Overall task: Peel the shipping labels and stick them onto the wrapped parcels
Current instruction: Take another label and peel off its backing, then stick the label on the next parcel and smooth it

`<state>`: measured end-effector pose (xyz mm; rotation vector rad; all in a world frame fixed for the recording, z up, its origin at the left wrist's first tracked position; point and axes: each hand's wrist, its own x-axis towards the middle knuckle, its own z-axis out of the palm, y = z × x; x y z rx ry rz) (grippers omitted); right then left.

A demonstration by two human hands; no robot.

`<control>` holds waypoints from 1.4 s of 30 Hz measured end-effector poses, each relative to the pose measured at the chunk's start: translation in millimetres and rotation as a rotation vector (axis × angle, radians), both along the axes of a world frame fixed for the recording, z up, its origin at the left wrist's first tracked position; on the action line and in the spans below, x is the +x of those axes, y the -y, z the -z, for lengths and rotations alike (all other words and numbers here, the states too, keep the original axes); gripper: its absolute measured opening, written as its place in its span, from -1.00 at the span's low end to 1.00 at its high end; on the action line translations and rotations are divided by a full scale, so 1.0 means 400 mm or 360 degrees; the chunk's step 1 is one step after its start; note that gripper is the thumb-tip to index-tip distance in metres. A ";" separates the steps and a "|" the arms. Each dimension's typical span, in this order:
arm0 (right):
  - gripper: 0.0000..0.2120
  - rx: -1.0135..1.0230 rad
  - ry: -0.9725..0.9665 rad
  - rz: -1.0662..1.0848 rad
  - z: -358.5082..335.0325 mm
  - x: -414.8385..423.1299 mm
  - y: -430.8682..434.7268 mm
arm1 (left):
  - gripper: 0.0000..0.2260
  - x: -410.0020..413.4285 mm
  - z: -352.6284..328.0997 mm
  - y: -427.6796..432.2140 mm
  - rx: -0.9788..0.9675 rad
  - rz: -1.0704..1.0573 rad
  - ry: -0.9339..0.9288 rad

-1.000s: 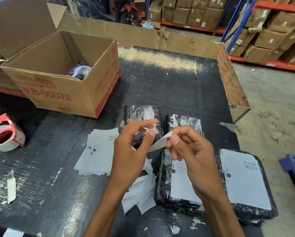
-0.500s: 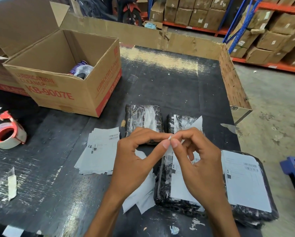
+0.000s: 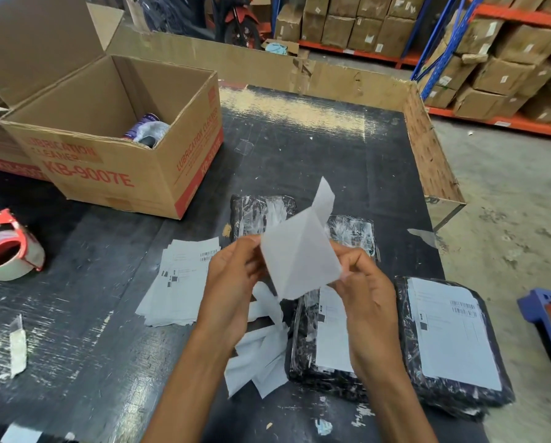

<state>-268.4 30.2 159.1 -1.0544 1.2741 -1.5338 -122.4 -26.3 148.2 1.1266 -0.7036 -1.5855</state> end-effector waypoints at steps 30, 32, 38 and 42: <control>-0.67 0.0388 -0.1782 -0.1018 0.220 0.169 -0.050 | -0.85 0.210 0.034 0.045 -0.0280 -0.0713 0.0656; -0.69 0.0249 -0.1675 -0.0812 0.194 0.153 -0.049 | -0.85 0.208 0.045 0.031 -0.0301 -0.0635 0.0612; -0.79 0.0411 -0.0427 -0.0202 0.076 0.078 0.025 | -0.85 0.150 0.034 -0.012 -0.0668 -0.0108 0.0679; -0.59 0.0548 -0.0105 -0.0034 0.036 0.006 0.080 | -0.90 0.081 0.029 -0.042 -0.0937 0.0625 0.0825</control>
